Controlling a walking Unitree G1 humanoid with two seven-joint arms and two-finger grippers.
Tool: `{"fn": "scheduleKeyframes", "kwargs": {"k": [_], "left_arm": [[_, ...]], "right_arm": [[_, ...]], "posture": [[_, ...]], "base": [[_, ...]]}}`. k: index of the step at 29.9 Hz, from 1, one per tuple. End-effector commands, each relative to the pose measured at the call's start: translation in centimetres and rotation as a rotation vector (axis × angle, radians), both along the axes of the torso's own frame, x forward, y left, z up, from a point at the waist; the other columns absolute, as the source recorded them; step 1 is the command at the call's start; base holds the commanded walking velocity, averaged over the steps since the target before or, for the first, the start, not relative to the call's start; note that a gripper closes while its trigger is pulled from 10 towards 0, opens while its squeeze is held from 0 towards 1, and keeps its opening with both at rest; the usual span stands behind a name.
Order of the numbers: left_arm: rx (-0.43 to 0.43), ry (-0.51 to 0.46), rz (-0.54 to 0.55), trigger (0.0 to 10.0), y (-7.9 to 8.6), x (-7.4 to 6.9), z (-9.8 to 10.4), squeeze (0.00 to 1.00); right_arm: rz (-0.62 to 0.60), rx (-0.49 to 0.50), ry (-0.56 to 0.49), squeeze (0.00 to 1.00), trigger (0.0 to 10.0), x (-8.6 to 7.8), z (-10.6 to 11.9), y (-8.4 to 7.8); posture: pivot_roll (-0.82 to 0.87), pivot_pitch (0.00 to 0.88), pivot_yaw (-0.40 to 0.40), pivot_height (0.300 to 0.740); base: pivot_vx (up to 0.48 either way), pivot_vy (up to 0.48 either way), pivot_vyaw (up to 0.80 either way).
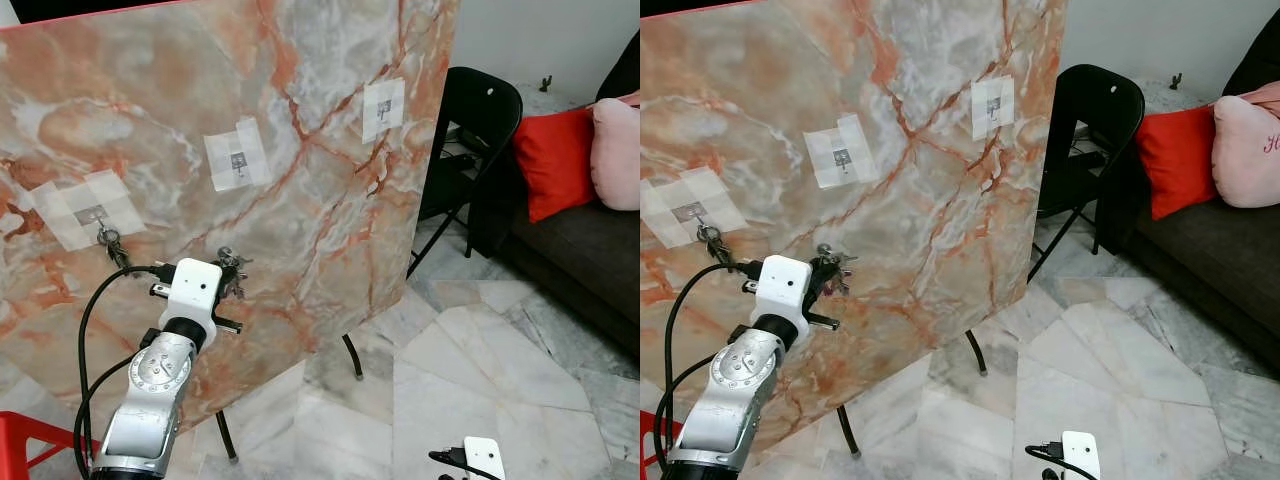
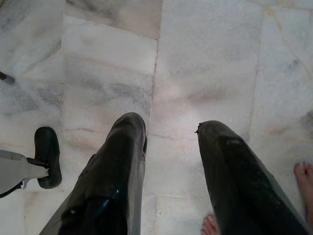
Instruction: Hang keys on a hook
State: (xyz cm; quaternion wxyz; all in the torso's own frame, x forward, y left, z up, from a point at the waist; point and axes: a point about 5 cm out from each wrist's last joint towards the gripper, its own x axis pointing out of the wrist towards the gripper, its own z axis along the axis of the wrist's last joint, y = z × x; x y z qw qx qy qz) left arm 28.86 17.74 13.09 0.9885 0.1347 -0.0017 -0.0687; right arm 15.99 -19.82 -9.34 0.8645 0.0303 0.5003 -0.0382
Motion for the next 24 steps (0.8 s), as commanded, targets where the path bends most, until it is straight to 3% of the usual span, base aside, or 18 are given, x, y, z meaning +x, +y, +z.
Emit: {"fn": "scheduleKeyframes", "kwargs": {"k": [1, 24], "left_arm": [[0.002, -0.039, -0.015, 10.0, -0.39, 0.11, 0.97, 0.0], [-0.018, -0.048, -0.034, 10.0, -1.0, 0.23, 1.36, 0.0]], "right_arm": [[-0.01, 0.003, 0.014, 0.0, 10.0, -0.29, -0.12, -0.07], [-0.004, 0.004, 0.02, 0.0, 10.0, -0.28, -0.13, -0.06]], "posture": [[0.07, 0.0, -0.031, 0.722], [0.07, 0.0, -0.037, 0.722]], "base": [[0.0, 0.0, 0.0], [0.28, 0.0, 0.0]]}}
